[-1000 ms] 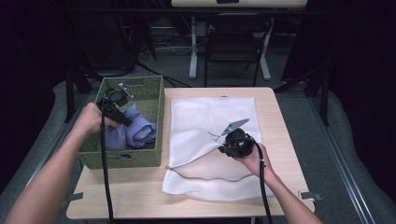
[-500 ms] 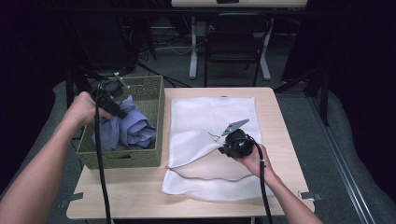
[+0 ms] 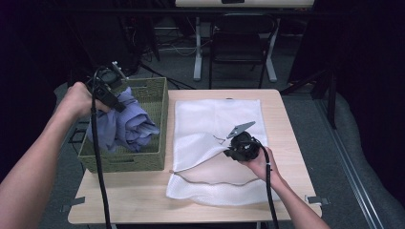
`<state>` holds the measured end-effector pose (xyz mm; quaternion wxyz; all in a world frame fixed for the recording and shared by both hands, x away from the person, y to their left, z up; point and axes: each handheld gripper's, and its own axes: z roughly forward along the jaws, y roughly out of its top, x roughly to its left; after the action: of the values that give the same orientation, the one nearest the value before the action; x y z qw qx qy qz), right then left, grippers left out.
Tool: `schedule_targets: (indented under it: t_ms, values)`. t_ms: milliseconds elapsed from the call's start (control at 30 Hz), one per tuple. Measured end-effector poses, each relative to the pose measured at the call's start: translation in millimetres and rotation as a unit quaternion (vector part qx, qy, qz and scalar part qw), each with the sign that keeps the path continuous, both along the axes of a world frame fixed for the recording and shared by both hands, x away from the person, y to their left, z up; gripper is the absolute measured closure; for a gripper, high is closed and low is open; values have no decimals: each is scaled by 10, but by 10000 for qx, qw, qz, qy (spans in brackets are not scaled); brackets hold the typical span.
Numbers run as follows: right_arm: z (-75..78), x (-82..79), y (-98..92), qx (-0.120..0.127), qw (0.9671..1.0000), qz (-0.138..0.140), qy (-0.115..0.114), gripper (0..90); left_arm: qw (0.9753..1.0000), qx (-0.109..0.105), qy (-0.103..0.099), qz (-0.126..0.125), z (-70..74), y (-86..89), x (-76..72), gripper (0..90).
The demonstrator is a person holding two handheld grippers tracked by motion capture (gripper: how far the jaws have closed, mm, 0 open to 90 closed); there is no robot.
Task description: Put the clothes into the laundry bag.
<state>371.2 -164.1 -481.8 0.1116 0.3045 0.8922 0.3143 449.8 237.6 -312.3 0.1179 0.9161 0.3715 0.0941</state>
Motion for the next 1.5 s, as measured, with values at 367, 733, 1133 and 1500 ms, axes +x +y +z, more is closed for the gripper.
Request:
schedule_targets:
  t_ms: [367,733,1133,1500]
  values:
    - [14,-13,2,12,10000,-22,-15,854,9997,153,-214,13,345,-19,-35,847]
    - [2,-7,6,4,10000,-19,-10,854,9989,201,-385,-177,599,-178,-78,847]
    - [-2,2,-11,49,10000,-62,27,855,9976,66,-619,-305,886,-405,-74,848]
    - [-19,16,-12,88,9999,-53,74,855,9946,-84,-657,-799,1028,-829,-86,848]
